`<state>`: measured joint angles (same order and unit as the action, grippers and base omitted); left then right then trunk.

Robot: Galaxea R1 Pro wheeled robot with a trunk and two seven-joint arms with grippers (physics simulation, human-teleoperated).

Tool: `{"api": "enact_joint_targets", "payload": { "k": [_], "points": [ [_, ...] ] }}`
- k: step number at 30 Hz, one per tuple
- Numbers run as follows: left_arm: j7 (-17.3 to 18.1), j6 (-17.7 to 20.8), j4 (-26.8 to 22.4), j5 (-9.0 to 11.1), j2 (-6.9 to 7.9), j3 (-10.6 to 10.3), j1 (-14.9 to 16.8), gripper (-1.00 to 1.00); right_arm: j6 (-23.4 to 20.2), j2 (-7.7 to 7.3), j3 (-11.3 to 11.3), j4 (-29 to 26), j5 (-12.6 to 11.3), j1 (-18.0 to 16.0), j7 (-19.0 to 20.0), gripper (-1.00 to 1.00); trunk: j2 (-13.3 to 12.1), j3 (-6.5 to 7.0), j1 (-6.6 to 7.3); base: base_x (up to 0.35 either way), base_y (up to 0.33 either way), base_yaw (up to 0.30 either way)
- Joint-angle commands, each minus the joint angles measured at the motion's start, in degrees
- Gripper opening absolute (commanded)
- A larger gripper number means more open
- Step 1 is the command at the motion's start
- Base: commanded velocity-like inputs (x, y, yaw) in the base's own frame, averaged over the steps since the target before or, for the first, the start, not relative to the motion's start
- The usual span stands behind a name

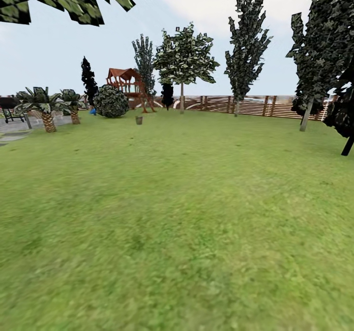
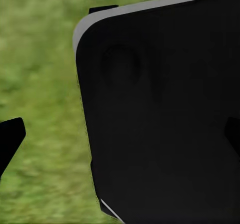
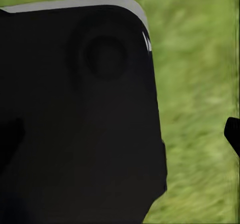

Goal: Take the three Easter eggs out of the wicker basket on the lawn in the garden, then place them on the lawn next to a single tree (choose any tree) so that all three eggs are next to the same tree and none are left in the basket.

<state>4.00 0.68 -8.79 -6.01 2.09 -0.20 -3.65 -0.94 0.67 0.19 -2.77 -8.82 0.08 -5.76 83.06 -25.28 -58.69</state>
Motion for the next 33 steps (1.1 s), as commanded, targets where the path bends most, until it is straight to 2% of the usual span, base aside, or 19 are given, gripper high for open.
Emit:
{"api": "enact_joint_targets", "payload": {
  "k": [1,4,7,9,12,14,18,23,25,33],
  "points": [
    [0.13,0.05,-0.17,-0.6,0.02,0.0,-0.04,1.0,-0.21,0.05,0.06,-0.5,-1.18,0.01,-0.81,1.0,0.02,-0.05,-0.03,0.326,-0.141,0.0],
    [0.13,0.04,-0.17,-0.59,0.02,-0.05,-0.04,1.0,-0.47,-0.04,0.07,-1.08,-2.59,0.01,-1.34,1.0,0.02,-0.05,-0.03,0.326,-0.144,0.0],
    [0.14,0.03,-0.17,-0.6,0.02,-0.06,-0.04,1.0,0.35,0.38,0.56,-1.62,-2.46,0.01,-1.3,1.0,0.02,-0.05,-0.03,0.326,-0.148,0.0],
    [0.14,0.03,-0.17,-0.59,0.02,-0.07,-0.04,1.0,1.36,0.67,2.31,-1.6,-0.75,0.01,-1.13,1.0,0.02,-0.05,-0.03,0.326,-0.15,0.0],
    [0.14,0.02,-0.17,-0.59,0.02,-0.07,-0.04,1.0,1.32,0.74,6.15,0.36,3.45,0.01,-1.08,1.0,0.02,-0.05,-0.03,0.326,-0.15,0.0],
    [0.14,0.02,-0.17,-0.59,0.02,-0.07,-0.04,1.0,0.2,0.67,6.74,2.84,4.25,0.01,-1.26,1.0,0.02,-0.05,-0.03,0.326,-0.15,0.0],
    [0.14,0.02,-0.17,-0.59,0.02,-0.07,-0.04,1.0,0.35,0.18,6.51,1.11,2.94,0.01,-1.26,1.0,0.02,-0.05,-0.03,0.326,-0.15,0.0],
    [0.14,0.02,-0.17,-0.59,0.02,-0.05,-0.04,1.0,0.41,0.18,6.7,-0.06,2.42,0.01,-1.33,1.0,0.02,-0.05,-0.03,0.326,-0.15,0.0],
    [0.14,0.02,-0.17,-0.59,0.02,-0.06,-0.04,1.0,0.03,-0.26,6.43,-0.54,2.12,0.01,-1.24,1.0,0.02,-0.05,-0.03,0.326,-0.15,0.0],
    [0.14,0.02,-0.17,-0.59,0.02,-0.07,-0.04,1.0,0.24,1.45,6.67,-0.93,1.22,0.01,-0.97,1.0,0.02,-0.05,-0.03,0.326,-0.151,-0.009]
  ]
}}
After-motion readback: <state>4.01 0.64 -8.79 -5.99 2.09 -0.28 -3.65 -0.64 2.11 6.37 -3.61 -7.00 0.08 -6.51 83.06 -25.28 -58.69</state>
